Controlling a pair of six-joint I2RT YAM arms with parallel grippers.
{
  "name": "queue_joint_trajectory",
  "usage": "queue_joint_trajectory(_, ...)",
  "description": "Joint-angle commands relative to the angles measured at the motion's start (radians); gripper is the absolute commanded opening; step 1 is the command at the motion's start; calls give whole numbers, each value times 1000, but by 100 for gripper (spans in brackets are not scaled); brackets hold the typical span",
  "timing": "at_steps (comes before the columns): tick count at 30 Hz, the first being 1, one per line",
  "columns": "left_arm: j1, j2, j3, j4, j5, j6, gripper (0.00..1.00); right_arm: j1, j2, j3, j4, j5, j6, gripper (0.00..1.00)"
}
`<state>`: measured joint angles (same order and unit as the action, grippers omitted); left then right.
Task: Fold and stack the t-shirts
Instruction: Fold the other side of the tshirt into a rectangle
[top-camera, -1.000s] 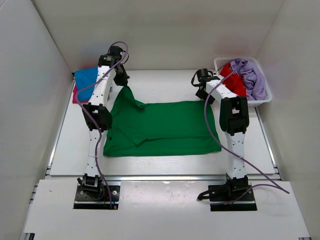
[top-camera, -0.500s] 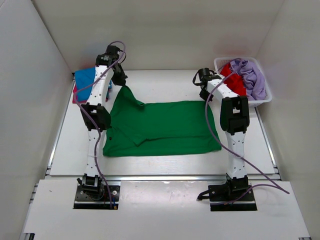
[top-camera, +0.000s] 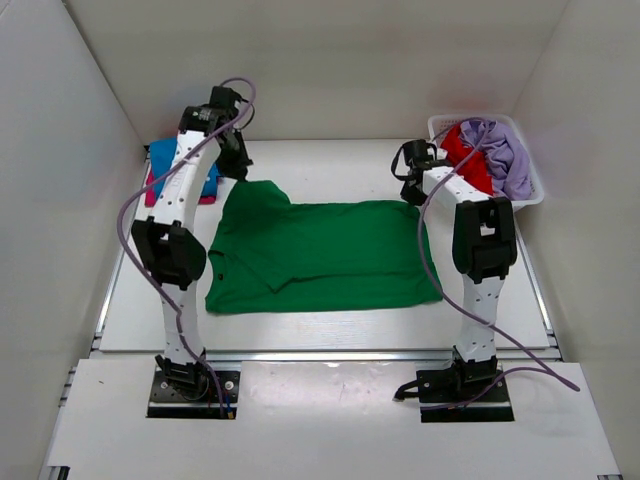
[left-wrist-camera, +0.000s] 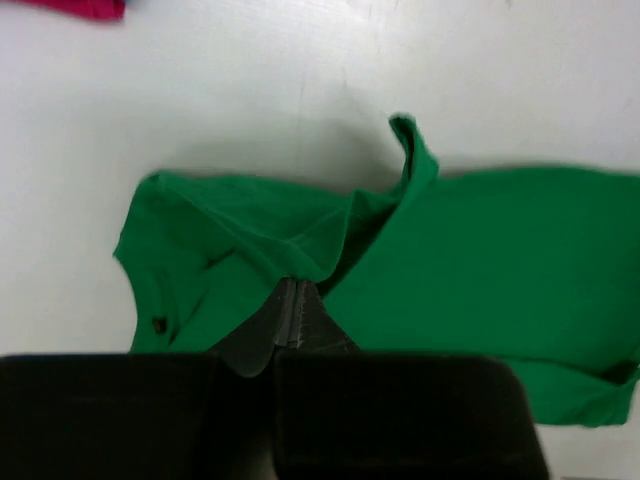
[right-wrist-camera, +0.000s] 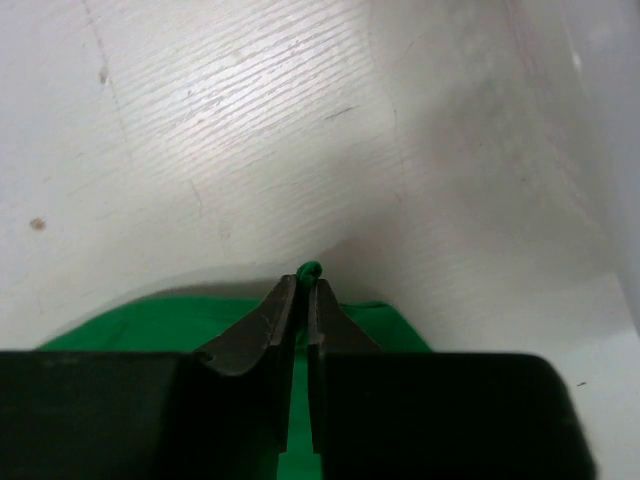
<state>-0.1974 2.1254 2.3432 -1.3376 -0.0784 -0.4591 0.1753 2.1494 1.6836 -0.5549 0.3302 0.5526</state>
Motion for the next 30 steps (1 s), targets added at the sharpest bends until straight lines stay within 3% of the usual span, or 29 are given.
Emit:
queue_joint_trajectory(1,-49,-122,-193,20,-84,23,0,-5,-82,-51,99,-57,-57,0)
queue_joint_trajectory(4,-59,-212,-382,106,-66,-4,0,-3,-101,-90,113,-79,-71,0)
queue_joint_trajectory(6,-42,-324,-590,226,-51,-16,0,6,-140,-149,144,-82,-88,1)
queue_joint_trajectory(10,12,-459,-807,322,-4,-12,0,-2,-215,-246,196,-111,-106,0)
queue_joint_trajectory(17,33,-582,-924,333,8,5,0,-20,-315,-361,231,-135,-137,1)
queue_joint_trajectory(30,-28,-791,-1105,311,29,-67,0,-72,-470,-507,260,-267,-187,0)
